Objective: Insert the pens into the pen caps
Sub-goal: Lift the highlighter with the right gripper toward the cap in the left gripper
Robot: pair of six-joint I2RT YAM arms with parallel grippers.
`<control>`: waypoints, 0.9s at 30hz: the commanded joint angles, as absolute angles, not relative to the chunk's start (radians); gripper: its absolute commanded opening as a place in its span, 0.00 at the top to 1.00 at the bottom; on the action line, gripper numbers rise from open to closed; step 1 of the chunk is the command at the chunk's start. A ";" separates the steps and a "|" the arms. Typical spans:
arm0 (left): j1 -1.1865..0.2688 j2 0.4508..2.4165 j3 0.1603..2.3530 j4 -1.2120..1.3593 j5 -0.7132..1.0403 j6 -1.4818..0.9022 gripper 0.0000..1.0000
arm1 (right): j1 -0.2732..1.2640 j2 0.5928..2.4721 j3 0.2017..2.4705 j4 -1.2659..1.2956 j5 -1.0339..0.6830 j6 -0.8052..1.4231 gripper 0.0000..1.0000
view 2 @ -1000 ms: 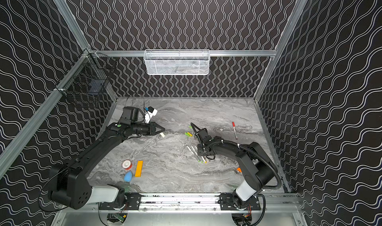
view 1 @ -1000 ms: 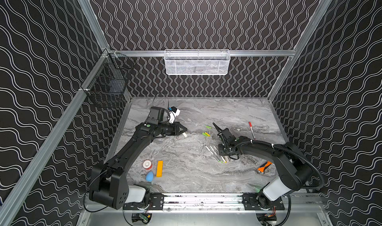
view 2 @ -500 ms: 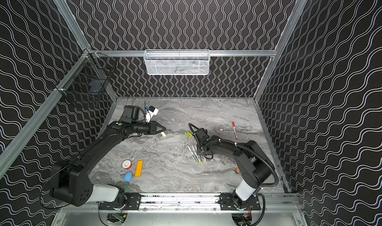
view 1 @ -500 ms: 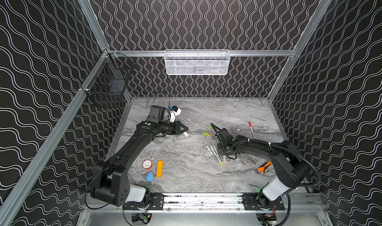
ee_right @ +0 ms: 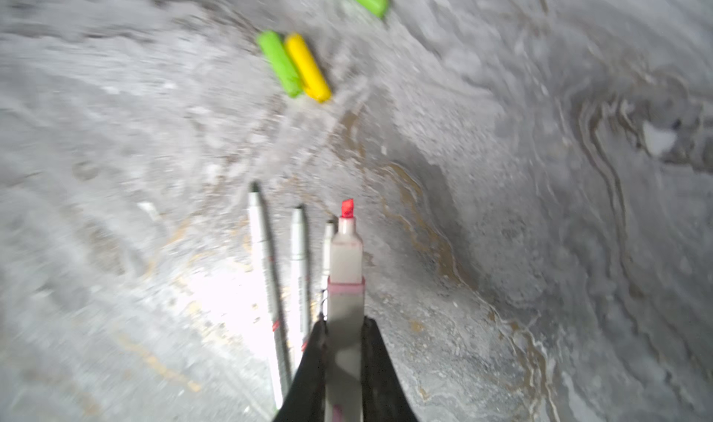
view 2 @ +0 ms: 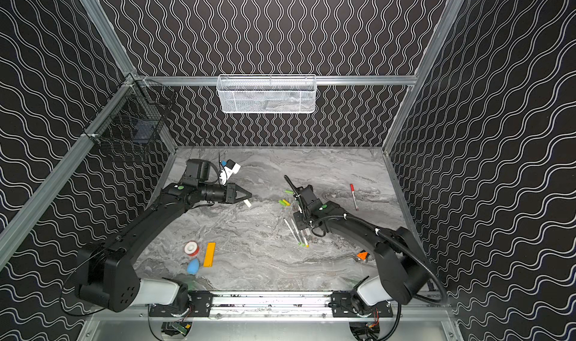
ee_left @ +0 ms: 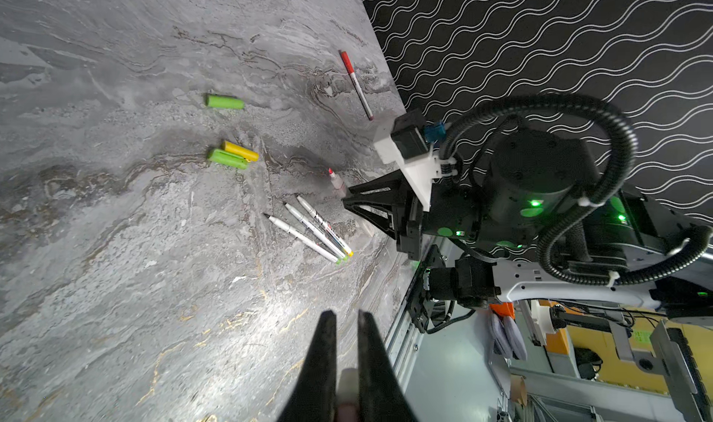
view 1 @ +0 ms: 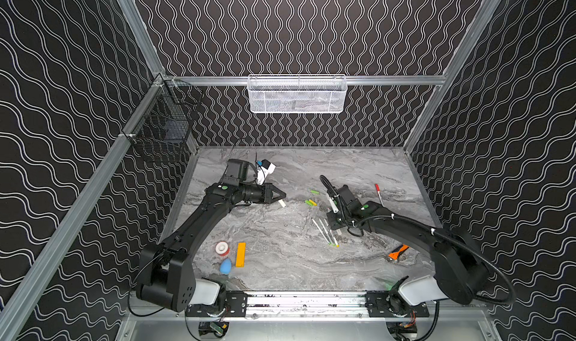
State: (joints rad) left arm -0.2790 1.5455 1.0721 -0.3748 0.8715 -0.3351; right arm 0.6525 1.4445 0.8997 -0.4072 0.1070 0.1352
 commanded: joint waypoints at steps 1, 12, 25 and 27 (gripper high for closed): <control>-0.278 1.547 1.061 -0.301 0.915 -0.350 1.00 | 0.655 1.386 0.885 -0.338 -0.059 0.025 0.97; -0.288 1.517 1.003 -0.107 1.047 -0.455 1.00 | 0.672 1.246 0.845 -0.169 -0.489 0.007 0.97; -0.293 1.580 1.023 -0.191 0.977 -0.469 1.00 | 0.821 1.314 0.957 -0.190 -0.209 0.035 0.97; -0.293 1.586 1.025 -0.196 0.975 -0.472 1.00 | 0.830 1.331 0.973 -0.200 -0.182 0.036 0.97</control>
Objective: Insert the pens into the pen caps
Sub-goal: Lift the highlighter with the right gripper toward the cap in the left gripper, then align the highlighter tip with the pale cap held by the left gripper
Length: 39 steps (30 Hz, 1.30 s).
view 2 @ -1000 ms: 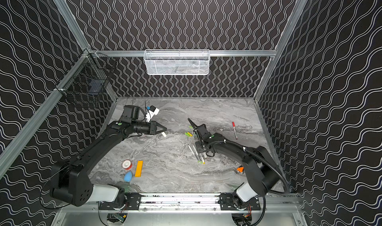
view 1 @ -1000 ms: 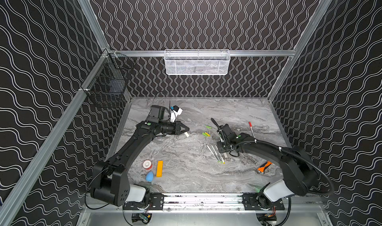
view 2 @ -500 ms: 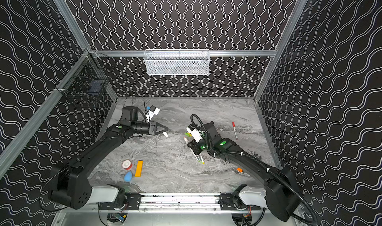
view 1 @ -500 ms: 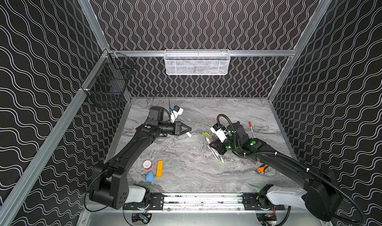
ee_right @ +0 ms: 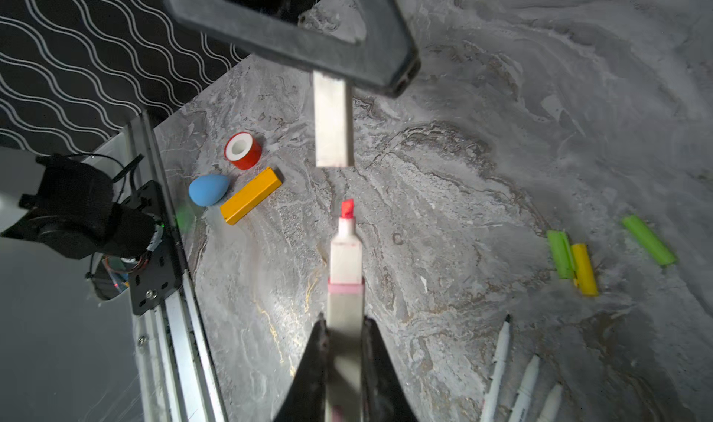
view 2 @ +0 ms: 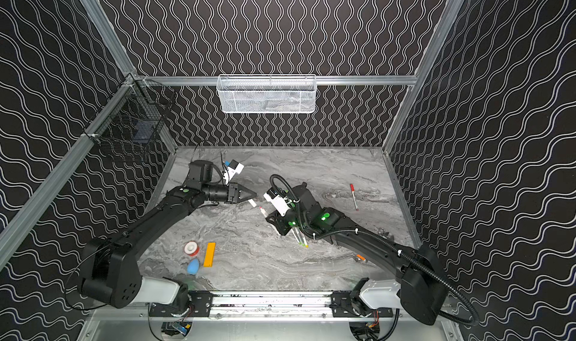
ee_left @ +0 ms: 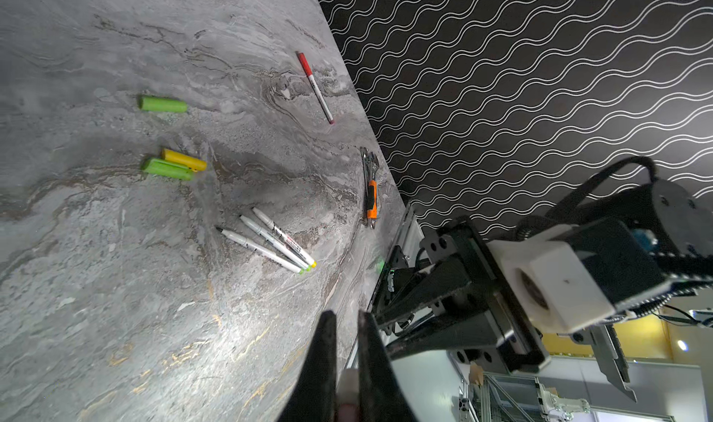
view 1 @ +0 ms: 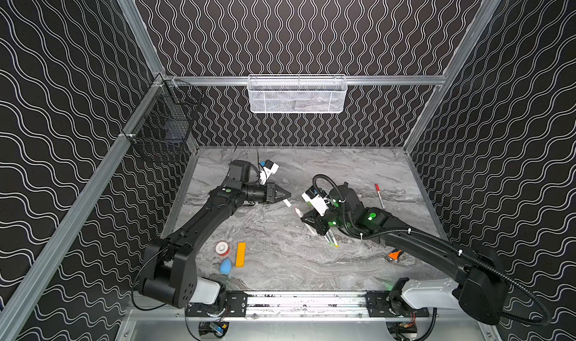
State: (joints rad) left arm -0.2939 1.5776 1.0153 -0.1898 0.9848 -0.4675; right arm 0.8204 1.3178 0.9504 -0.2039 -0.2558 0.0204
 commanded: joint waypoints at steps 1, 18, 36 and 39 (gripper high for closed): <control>-0.294 1.588 1.023 -0.198 0.974 -0.472 1.00 | 0.839 1.341 0.984 -0.209 -0.165 0.033 0.97; -0.274 1.589 1.007 -0.182 0.936 -0.522 1.00 | 0.905 1.430 1.061 -0.263 -0.025 0.022 0.97; -0.244 1.585 0.993 -0.144 0.946 -0.548 1.00 | 0.921 1.472 1.105 -0.271 -0.040 0.000 0.97; -0.244 1.588 0.989 -0.137 0.954 -0.551 1.00 | 0.925 1.481 1.115 -0.268 -0.038 -0.003 0.97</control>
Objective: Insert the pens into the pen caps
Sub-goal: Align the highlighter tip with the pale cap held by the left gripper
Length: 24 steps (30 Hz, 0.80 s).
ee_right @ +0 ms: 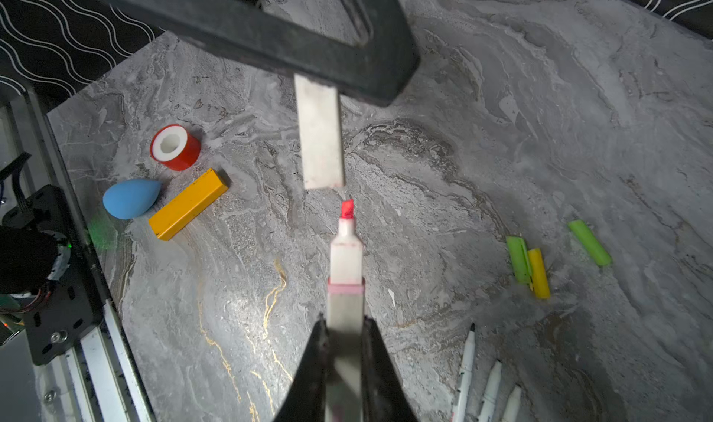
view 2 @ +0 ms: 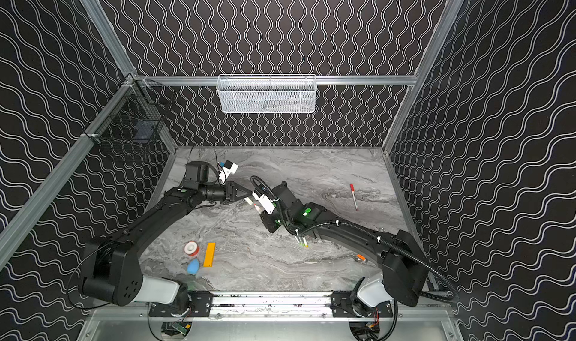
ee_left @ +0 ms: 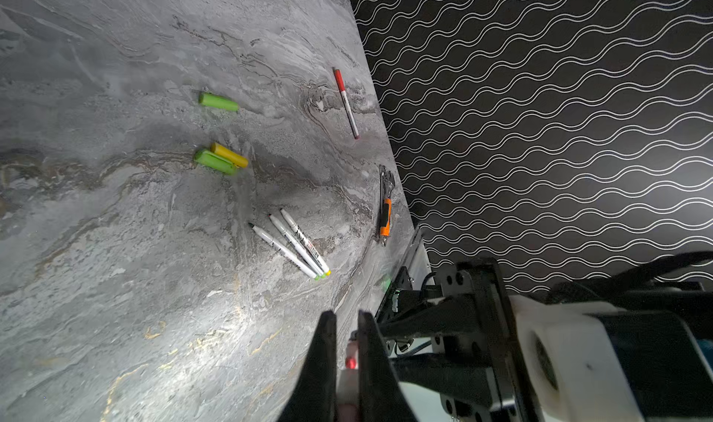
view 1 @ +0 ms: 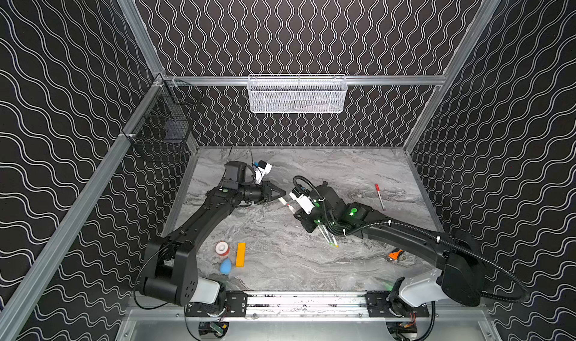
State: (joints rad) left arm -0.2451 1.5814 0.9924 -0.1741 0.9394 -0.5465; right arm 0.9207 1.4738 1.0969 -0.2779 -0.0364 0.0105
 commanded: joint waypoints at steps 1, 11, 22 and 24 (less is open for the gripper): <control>-0.244 1.587 0.988 -0.134 0.957 -0.553 1.00 | 0.925 1.483 1.119 -0.269 -0.037 -0.005 0.97; -0.243 1.598 0.994 -0.153 0.963 -0.539 1.00 | 0.929 1.512 1.152 -0.268 -0.033 -0.019 0.97; -0.245 1.610 1.000 -0.162 0.959 -0.533 1.00 | 0.931 1.522 1.166 -0.256 -0.023 -0.025 0.97; -0.247 1.612 1.000 -0.161 0.964 -0.534 1.00 | 0.932 1.525 1.169 -0.250 -0.016 -0.026 0.97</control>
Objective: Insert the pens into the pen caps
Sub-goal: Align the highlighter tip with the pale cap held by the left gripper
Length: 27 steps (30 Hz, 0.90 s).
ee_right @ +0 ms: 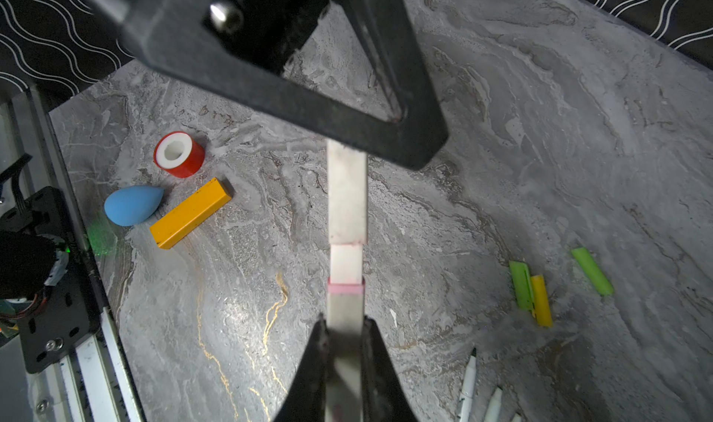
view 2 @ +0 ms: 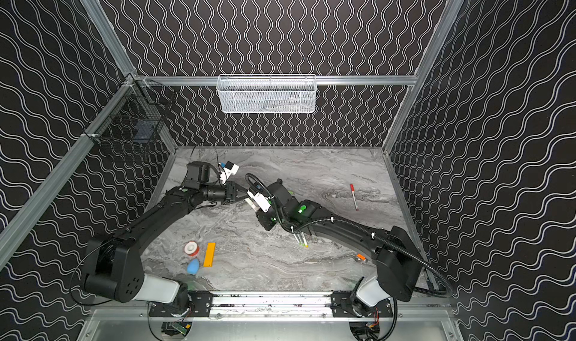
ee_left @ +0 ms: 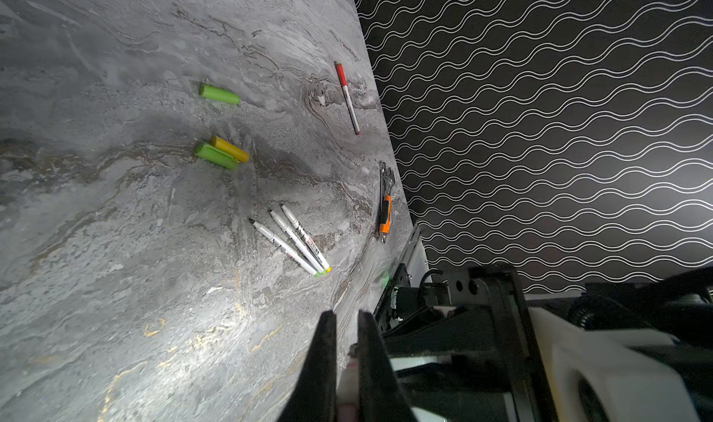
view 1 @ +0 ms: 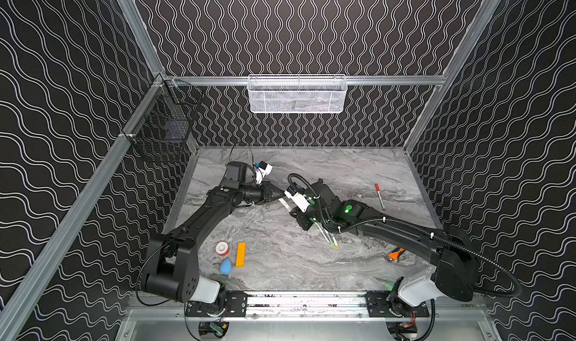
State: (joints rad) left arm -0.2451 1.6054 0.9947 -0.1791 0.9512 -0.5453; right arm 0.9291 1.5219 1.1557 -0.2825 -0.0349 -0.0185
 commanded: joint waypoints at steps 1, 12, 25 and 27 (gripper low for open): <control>-0.247 1.614 1.001 -0.164 0.966 -0.532 1.00 | 0.933 1.527 1.170 -0.246 -0.011 -0.026 0.97; -0.251 1.622 1.008 -0.194 0.962 -0.514 1.00 | 0.933 1.537 1.185 -0.208 0.065 -0.019 0.97; -0.284 1.630 1.014 -0.238 0.946 -0.478 1.00 | 0.933 1.578 1.240 -0.191 0.088 -0.017 0.97; -0.285 1.631 1.017 -0.240 0.948 -0.475 0.92 | 0.934 1.581 1.236 -0.193 0.089 -0.015 0.97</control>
State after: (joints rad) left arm -0.2760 1.6260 1.0172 -0.1875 0.9039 -0.4946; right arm 0.9348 1.5787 1.2217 -0.3119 0.0509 -0.0189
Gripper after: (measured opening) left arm 0.116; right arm 0.148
